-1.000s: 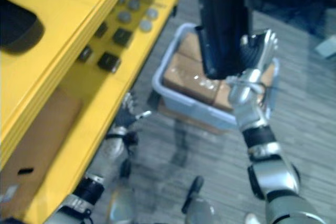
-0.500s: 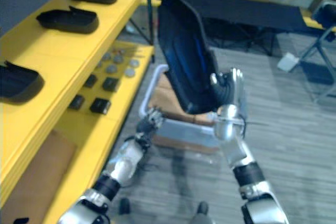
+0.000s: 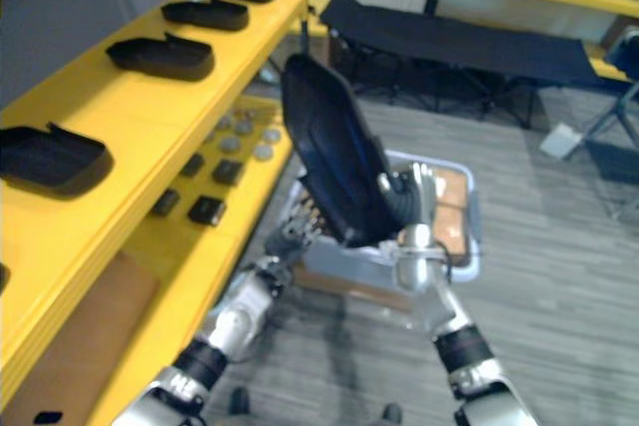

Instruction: Walk over and take plastic housings, then place them on the shelf

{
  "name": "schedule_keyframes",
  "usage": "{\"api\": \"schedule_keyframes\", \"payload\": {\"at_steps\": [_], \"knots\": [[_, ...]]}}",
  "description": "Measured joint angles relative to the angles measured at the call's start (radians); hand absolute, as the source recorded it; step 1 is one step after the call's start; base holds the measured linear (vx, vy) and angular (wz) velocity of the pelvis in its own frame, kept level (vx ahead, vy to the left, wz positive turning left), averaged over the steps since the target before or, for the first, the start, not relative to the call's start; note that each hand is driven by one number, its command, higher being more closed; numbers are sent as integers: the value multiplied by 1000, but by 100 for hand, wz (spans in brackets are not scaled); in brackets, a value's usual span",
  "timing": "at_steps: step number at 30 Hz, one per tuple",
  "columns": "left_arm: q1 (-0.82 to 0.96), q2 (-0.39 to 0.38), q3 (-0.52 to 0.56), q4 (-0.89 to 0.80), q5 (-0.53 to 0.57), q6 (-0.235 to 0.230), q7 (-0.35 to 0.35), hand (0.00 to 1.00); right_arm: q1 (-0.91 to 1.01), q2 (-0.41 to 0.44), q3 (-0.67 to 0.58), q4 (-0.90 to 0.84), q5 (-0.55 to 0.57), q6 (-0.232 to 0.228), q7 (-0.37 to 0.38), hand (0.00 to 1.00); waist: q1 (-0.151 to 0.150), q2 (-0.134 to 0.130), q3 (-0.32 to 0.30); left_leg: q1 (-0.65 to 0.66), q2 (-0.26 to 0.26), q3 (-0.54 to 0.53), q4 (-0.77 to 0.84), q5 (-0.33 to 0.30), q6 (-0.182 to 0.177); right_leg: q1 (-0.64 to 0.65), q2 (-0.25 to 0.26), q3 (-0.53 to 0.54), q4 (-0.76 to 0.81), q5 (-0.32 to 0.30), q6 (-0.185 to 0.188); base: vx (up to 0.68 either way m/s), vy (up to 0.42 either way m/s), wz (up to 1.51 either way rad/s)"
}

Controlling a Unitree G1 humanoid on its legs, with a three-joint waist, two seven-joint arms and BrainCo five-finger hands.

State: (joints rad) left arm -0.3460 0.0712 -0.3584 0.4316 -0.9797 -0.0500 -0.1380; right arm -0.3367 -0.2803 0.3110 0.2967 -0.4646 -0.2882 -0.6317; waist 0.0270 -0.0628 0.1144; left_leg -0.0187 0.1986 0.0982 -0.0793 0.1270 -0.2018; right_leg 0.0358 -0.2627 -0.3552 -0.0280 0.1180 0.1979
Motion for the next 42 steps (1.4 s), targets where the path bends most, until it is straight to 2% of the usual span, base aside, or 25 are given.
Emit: {"api": "schedule_keyframes", "payload": {"at_steps": [9, 10, 14, 19, 22, 30, 31, 35, 40, 42], "knots": [[35, 9, 4, -2, 17, 7, 61, 0, 23, 57, 106, 49, 30, -23, 4, 100, 15, 1, -9, 1, 0, -4, 0, 0, 0, 2, 1, -1, 1, -1, -1, -8, 1, 0], [38, 11, 4, -2, 17, 7, 74, 100, 29, 64, 107, 49, 30, -24, 4, 100, 15, 1, -13, 1, 0, -4, 0, 0, 0, 2, 1, -1, 0, -1, -1, 0, 0, 0], [58, 11, 4, -2, 28, 4, 99, 100, 63, 82, 123, 56, 62, -24, 5, 100, 15, 0, -43, 0, 0, -4, 0, 0, 0, 2, 1, -2, 0, -1, -2, 0, 0, 0], [63, 8, 7, -2, 88, -14, 153, 100, 80, 87, 136, 68, 83, -25, 4, 100, 15, -1, -47, 1, 1, -4, 0, 0, 0, 2, 1, -2, 0, -1, -2, 0, 0, 0], [65, 4, 30, -2, 103, -15, 180, 100, 88, 96, 156, 67, 97, -43, -1, 100, 14, -2, -47, 2, 1, -3, 0, 0, 0, 2, 2, -2, 0, -1, -2, 0, 0, 0], [74, 4, 66, -2, 136, -68, 200, 100, 94, 122, 178, 66, 97, -62, -6, 100, 15, -23, -61, 1, 2, -4, 0, 0, 0, 4, 2, -4, -1, -1, -3, 0, 0, 0], [74, 4, 67, -2, 136, -74, 201, 100, 94, 122, 179, 66, 97, -67, -6, 0, 15, -25, -63, 1, 1, -5, 0, 0, 0, 4, 2, -5, -1, -2, -3, 0, 0, 0], [74, 4, 84, -2, 133, -81, 201, 100, 107, 118, 192, 66, 97, -105, -6, 0, 15, -26, -63, 1, 2, -9, 0, 0, 0, 11, 1, -19, -1, -3, -5, 0, 0, 3], [76, 4, 123, -23, 133, -83, 201, 100, 142, 114, 193, 66, 97, -109, -13, 0, 15, -27, -63, 2, 2, -11, 0, 0, 0, 15, 1, -24, -4, -4, -5, -2, 1, 2], [76, 1, 143, -35, 131, -82, 199, 100, 142, 111, 171, 36, 97, -128, -23, 0, 16, -27, -62, 2, 2, -11, 0, 0, 0, 18, 2, -24, -9, -3, -5, 0, 0, 0]]}}
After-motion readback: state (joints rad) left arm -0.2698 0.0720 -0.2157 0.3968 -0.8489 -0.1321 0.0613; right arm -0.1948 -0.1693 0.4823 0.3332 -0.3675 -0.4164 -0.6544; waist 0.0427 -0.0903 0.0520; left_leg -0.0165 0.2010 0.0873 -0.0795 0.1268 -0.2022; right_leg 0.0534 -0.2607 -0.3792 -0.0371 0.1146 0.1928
